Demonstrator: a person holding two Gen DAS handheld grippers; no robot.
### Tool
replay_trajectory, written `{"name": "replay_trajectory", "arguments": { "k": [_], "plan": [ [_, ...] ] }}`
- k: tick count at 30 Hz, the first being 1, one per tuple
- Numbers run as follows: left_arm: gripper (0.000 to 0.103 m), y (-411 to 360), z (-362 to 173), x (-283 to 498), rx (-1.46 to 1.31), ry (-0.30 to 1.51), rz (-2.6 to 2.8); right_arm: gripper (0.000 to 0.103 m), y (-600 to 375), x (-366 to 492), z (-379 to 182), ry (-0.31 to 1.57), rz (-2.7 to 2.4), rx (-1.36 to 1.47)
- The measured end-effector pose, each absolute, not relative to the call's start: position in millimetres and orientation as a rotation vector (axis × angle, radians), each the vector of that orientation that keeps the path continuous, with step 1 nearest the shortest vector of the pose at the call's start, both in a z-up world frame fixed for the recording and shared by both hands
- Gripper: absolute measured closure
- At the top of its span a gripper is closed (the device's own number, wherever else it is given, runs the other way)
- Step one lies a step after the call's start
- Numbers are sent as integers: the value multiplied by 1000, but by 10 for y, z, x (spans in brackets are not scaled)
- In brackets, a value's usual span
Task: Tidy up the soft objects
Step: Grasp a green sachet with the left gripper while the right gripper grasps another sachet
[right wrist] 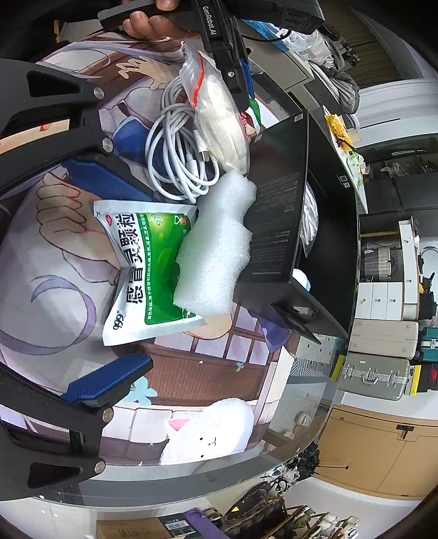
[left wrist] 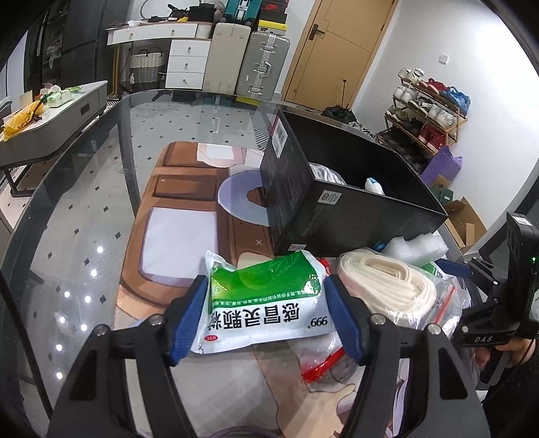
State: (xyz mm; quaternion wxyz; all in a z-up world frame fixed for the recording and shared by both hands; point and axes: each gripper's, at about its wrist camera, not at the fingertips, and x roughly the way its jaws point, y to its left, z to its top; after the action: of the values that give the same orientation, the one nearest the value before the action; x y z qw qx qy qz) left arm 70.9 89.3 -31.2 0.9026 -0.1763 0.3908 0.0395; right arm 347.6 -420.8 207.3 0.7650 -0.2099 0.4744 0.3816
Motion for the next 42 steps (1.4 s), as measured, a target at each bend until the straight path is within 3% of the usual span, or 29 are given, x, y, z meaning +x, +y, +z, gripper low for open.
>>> {"name": "replay_trajectory", "arguments": {
  "k": [7,9,20,42],
  "plan": [
    [34,912,-294,642,-374,791,91,31,-4240,3496,2094,1026,837,-457],
    [34,913,-290,621,-375,788,92,39,-4270,3486,2108,1025,849,-463],
    [34,895,-151,533,-368,753,101,56,-4512,3430,2160,1033,841,-477],
    [34,673,217,398,-310,670,67,59,-4708,3221,2718,917,925,-396]
  ]
}}
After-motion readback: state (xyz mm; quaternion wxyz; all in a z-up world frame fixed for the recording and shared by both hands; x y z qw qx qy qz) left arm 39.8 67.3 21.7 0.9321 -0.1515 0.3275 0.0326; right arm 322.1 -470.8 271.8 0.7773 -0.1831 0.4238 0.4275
